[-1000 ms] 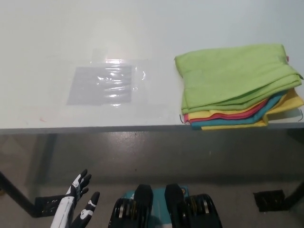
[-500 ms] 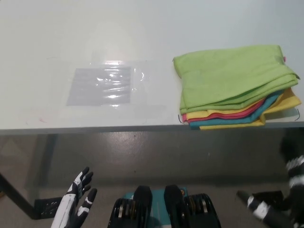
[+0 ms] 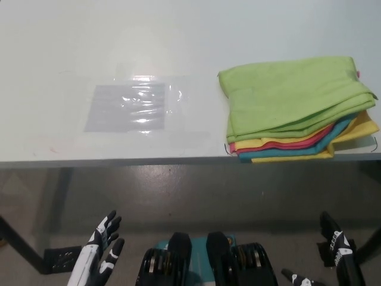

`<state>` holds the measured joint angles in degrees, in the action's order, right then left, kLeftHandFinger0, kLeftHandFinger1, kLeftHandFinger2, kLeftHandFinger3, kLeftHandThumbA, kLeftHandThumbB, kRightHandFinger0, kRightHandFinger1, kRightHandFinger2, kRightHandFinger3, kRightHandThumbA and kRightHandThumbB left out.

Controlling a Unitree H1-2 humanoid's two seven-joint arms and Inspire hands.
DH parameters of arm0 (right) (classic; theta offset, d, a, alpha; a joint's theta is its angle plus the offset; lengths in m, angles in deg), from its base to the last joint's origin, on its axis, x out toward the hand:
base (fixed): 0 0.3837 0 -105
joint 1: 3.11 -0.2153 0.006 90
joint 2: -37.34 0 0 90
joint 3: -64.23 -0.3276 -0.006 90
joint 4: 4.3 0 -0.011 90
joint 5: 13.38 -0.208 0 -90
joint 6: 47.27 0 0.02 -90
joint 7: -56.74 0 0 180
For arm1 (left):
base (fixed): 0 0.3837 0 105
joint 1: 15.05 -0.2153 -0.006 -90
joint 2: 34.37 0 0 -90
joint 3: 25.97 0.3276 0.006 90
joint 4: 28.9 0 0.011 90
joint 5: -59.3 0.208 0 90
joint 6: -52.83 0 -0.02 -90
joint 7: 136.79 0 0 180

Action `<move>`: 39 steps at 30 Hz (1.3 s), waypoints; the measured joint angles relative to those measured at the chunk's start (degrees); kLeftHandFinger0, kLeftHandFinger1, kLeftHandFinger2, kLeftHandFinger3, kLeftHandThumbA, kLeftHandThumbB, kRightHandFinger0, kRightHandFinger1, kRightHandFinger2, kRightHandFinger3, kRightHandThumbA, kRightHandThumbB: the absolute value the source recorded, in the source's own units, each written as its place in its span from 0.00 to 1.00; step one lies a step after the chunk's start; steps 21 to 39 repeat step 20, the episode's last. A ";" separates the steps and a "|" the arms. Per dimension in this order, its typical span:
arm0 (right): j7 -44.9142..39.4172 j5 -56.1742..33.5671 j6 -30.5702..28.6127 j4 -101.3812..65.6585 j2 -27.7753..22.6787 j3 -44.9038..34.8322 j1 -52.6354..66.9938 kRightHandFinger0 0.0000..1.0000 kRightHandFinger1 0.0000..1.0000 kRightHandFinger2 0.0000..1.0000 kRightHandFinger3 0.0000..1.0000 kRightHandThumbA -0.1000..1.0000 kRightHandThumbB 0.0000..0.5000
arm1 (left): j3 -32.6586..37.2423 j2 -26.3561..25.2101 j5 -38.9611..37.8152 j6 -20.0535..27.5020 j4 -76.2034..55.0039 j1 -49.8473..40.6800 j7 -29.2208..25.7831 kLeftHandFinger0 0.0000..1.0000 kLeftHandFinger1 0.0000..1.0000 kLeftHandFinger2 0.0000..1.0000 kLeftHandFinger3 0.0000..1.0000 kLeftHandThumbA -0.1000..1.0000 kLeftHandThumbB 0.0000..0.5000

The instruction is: A stack of folded microfibre clothes with a single fold is kept infront of the robot. the robot uses its right hand to grab one end of the clothes and pulla it away from the other end to unfold

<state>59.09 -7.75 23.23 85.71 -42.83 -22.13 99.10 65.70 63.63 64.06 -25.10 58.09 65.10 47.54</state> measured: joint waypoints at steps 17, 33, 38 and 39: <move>-2.01 -2.50 0.73 0.00 -0.25 -0.02 0.00 1.00 1.00 1.00 1.00 1.00 0.55 | 0.02 -0.17 0.80 0.15 0.14 0.00 -0.03 1.00 1.00 1.00 1.00 0.86 0.46; -2.10 -2.41 0.74 0.01 -0.25 -0.01 -0.02 1.00 1.00 1.00 1.00 1.00 0.51 | 0.02 -0.21 1.00 0.15 0.15 0.00 -0.03 1.00 1.00 1.00 1.00 0.86 0.44; -2.10 -2.41 0.74 0.01 -0.25 -0.01 -0.02 1.00 1.00 1.00 1.00 1.00 0.51 | 0.02 -0.21 1.00 0.15 0.15 0.00 -0.03 1.00 1.00 1.00 1.00 0.86 0.44; -2.10 -2.41 0.74 0.01 -0.25 -0.01 -0.02 1.00 1.00 1.00 1.00 1.00 0.51 | 0.02 -0.21 1.00 0.15 0.15 0.00 -0.03 1.00 1.00 1.00 1.00 0.86 0.44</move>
